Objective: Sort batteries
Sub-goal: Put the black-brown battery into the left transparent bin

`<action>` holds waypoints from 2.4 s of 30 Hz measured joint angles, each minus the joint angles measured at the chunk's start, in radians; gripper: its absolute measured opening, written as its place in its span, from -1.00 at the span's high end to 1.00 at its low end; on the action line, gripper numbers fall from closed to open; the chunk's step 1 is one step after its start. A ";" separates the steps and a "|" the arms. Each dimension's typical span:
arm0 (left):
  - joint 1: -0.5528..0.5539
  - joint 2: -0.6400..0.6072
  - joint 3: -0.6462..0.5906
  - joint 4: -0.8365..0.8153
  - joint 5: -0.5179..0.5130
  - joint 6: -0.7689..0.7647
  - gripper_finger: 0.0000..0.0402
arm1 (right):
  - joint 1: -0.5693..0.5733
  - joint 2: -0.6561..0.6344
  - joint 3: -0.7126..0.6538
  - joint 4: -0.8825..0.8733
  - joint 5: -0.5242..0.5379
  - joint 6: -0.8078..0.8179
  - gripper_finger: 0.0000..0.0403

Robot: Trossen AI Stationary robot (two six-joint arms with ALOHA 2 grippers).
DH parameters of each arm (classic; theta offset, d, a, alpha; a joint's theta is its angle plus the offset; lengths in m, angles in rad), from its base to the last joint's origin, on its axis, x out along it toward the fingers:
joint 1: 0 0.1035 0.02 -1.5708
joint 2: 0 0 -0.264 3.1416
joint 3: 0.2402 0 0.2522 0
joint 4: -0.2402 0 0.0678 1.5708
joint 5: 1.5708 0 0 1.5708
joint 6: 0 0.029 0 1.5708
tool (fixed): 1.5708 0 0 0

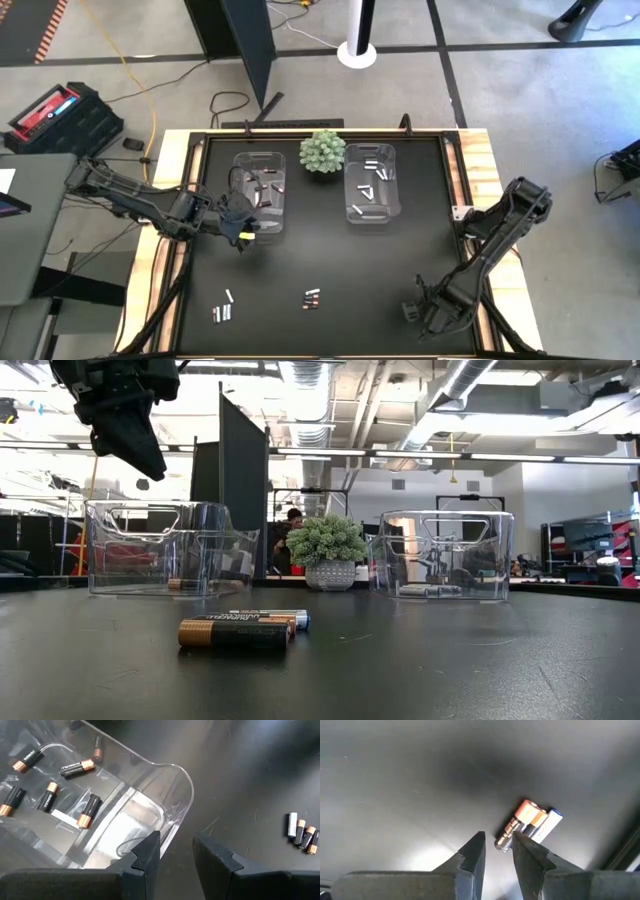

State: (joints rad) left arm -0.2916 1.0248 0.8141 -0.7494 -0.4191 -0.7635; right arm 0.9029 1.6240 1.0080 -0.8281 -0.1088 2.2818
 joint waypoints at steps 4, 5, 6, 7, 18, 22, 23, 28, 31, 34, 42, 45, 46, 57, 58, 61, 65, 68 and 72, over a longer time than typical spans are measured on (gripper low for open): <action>0.000 0.000 0.000 0.000 0.000 -0.006 0.44 | 0.016 0.001 0.000 -0.001 0.000 -0.001 0.44; 0.000 0.000 0.000 0.000 0.000 -0.006 0.44 | 0.022 0.001 0.000 -0.001 0.000 -0.001 0.44; 0.000 0.000 0.000 0.000 0.000 -0.007 0.44 | 0.027 0.001 0.000 -0.003 0.000 -0.002 0.44; 0.000 0.000 0.000 0.000 0.000 -0.007 0.44 | 0.033 0.001 0.000 -0.006 0.000 -0.004 0.44; 0.000 0.000 0.000 0.000 -0.001 -0.008 0.44 | 0.060 0.001 -0.019 0.005 0.001 0.003 0.44; 0.000 0.000 0.000 0.000 -0.001 -0.008 0.44 | 0.048 0.001 -0.024 0.005 0.002 0.007 0.44; 0.000 0.000 0.000 0.000 -0.001 -0.008 0.44 | 0.045 0.001 -0.024 0.005 0.004 0.007 0.44; 0.000 0.000 0.000 0.000 -0.001 -0.008 0.44 | 0.045 0.037 -0.024 0.018 0.012 0.006 0.44; 0.000 0.000 0.000 0.001 -0.002 -0.008 0.44 | 0.045 0.060 -0.023 0.058 0.005 0.006 0.44; 0.000 0.000 0.000 0.003 -0.002 -0.008 0.44 | 0.044 0.083 -0.018 0.089 0.012 0.004 0.44; 0.000 0.000 0.000 0.006 -0.003 -0.005 0.44 | 0.027 0.093 -0.018 0.137 0.072 -0.010 0.44; 0.000 0.000 0.000 0.006 -0.003 -0.005 0.44 | 0.023 0.093 -0.018 0.155 0.074 -0.028 0.44; 0.000 0.000 0.000 0.006 -0.003 -0.005 0.44 | 0.020 0.093 -0.018 0.165 0.074 -0.038 0.44; 0.000 0.000 0.000 0.007 -0.003 -0.032 0.44 | 0.011 0.099 -0.018 0.212 0.048 -0.089 0.51; 0.000 0.000 0.000 0.007 -0.003 -0.032 0.44 | 0.011 0.099 -0.018 0.217 0.037 -0.089 0.52; 0.000 0.000 0.000 0.007 -0.003 -0.034 0.44 | 0.011 0.099 -0.018 0.252 0.010 -0.091 0.54; 0.000 0.000 0.000 0.007 -0.003 -0.034 0.44 | 0.013 0.099 -0.018 0.272 -0.002 -0.091 0.58; 0.000 0.000 0.000 0.006 -0.003 -0.034 0.44 | 0.013 0.099 -0.018 0.269 -0.002 -0.096 0.66; 0.000 0.000 0.000 0.006 -0.003 -0.034 0.44 | -0.004 0.096 -0.016 0.256 -0.003 -0.151 0.89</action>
State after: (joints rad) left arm -0.2916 1.0252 0.8143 -0.7429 -0.4217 -0.7975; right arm 0.8992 1.7203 0.9924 -0.5726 -0.1119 2.1309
